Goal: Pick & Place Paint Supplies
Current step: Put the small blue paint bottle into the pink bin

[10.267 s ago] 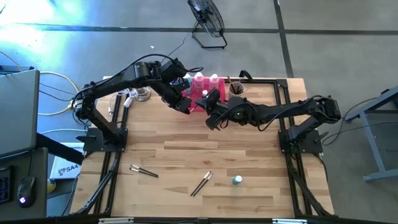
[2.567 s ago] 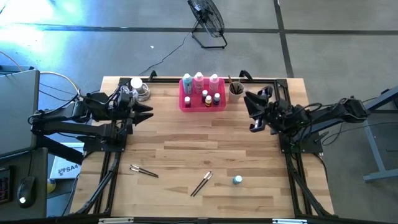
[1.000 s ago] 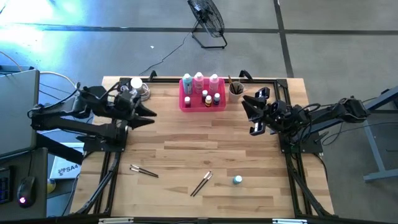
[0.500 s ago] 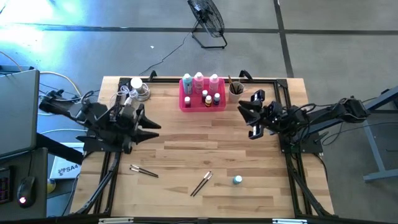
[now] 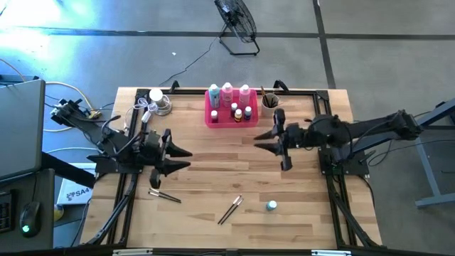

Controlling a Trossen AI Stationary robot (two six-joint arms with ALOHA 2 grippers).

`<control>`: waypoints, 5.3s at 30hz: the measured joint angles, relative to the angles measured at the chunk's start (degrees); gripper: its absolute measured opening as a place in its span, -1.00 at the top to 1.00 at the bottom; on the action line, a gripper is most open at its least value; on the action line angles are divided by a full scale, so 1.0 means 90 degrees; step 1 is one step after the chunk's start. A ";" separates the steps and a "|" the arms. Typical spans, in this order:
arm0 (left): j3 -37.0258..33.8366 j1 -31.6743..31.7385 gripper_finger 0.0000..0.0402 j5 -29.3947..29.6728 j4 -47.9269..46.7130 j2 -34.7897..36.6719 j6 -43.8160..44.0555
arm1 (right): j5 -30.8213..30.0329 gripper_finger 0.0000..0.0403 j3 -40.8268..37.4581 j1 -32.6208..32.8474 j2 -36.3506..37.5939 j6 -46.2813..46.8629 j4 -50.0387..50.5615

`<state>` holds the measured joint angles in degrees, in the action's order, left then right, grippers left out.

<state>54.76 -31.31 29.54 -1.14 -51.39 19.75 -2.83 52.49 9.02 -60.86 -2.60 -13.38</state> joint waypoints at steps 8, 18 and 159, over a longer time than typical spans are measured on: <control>0.0000 -0.0124 0.26 0.0338 0.0502 -0.0496 0.0002 | 0.1181 0.63 0.1302 0.0008 0.0000 0.0439 0.2856; -0.0002 -0.0117 0.26 0.0187 0.0838 -0.0767 0.0005 | 0.1114 0.63 0.1518 0.0951 -0.0193 0.1178 0.3264; -0.0002 -0.0107 0.26 0.0668 -0.0421 -0.0761 0.0009 | 0.0347 -0.21 0.1246 0.2625 -0.3281 0.2425 0.5905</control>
<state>54.74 -32.27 35.55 -4.93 -58.24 19.83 0.29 63.70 32.64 -90.39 19.22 39.76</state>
